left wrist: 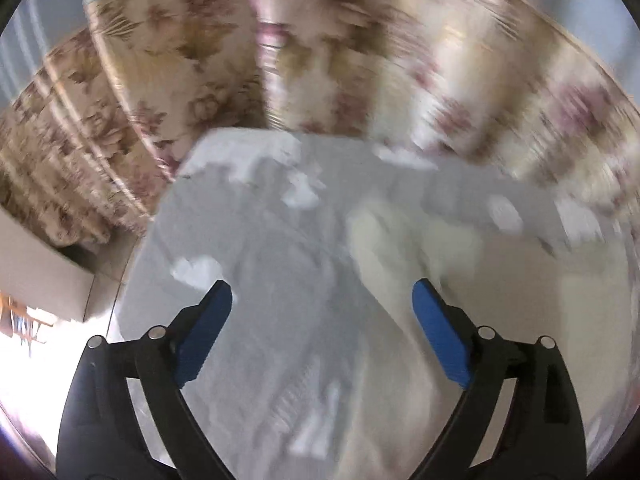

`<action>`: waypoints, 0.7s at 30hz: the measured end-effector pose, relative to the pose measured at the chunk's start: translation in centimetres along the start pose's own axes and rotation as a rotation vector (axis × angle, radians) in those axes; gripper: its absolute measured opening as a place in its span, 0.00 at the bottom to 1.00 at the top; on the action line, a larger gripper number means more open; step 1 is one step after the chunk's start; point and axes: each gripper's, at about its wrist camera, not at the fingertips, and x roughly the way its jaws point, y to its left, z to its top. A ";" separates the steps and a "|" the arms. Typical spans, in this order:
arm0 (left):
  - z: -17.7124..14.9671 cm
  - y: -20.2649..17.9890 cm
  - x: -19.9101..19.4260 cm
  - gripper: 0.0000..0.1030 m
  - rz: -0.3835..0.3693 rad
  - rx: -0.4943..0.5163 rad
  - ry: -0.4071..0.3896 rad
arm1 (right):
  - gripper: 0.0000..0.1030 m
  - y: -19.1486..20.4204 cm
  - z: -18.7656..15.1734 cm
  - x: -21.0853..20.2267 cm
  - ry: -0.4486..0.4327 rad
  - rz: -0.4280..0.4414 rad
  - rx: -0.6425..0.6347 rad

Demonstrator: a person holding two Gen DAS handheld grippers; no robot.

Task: Fold large clothes

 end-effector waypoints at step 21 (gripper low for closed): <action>-4.4 -0.4 4.7 0.00 0.060 0.041 0.076 | 0.03 3.6 -8.6 4.0 0.083 -0.343 -0.407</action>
